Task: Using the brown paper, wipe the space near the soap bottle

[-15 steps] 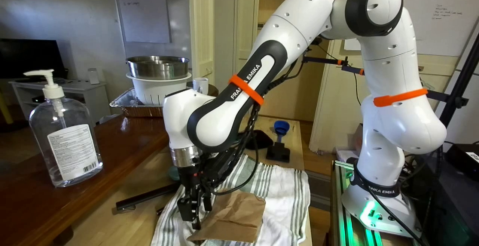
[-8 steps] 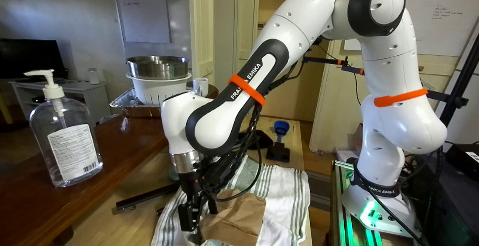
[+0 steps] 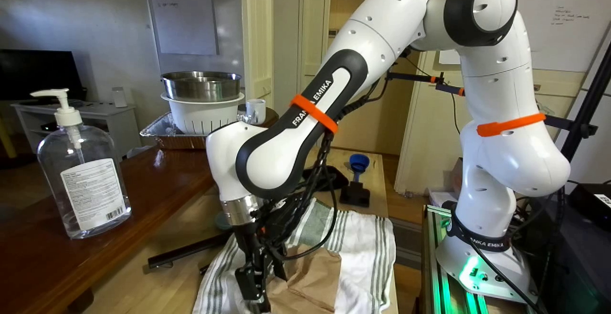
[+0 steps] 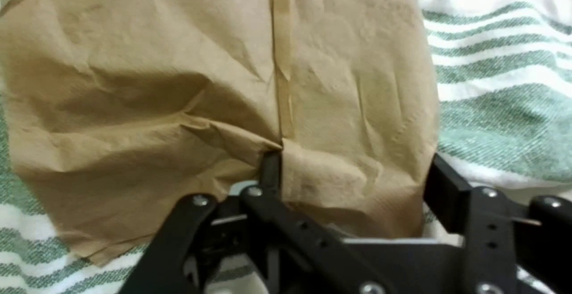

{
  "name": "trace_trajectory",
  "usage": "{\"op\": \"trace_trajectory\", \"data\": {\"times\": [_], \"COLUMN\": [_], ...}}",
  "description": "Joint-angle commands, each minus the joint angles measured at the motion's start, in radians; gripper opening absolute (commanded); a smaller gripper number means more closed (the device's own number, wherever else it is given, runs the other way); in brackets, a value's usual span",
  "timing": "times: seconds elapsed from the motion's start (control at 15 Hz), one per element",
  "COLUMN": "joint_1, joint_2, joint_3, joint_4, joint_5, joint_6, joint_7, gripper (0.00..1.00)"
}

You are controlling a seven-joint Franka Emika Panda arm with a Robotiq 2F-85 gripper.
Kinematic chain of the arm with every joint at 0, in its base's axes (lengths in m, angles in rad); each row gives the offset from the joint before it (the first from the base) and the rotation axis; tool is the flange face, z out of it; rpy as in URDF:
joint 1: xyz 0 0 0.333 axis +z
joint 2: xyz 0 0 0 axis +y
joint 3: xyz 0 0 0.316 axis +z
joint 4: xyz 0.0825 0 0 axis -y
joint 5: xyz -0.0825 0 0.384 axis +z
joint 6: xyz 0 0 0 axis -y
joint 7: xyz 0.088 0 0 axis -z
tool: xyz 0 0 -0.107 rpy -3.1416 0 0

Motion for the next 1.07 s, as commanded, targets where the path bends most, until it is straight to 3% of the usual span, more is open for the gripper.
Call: {"op": "trace_trajectory", "data": {"times": [0.0, 0.33, 0.47, 1.0], "joint_1": [0.008, 0.018, 0.024, 0.065], "joint_2": [0.003, -0.014, -0.031, -0.19], "joint_3": [-0.007, -0.01, -0.009, -0.02], "joint_4": [-0.002, -0.009, -0.011, -0.037], "joint_5": [0.016, 0.001, -0.006, -0.116], "joint_6": [-0.031, -0.035, -0.038, -0.038], "joint_7": [-0.006, 0.014, 0.023, 0.131], "gripper": [0.49, 0.11, 0.0, 0.01]}}
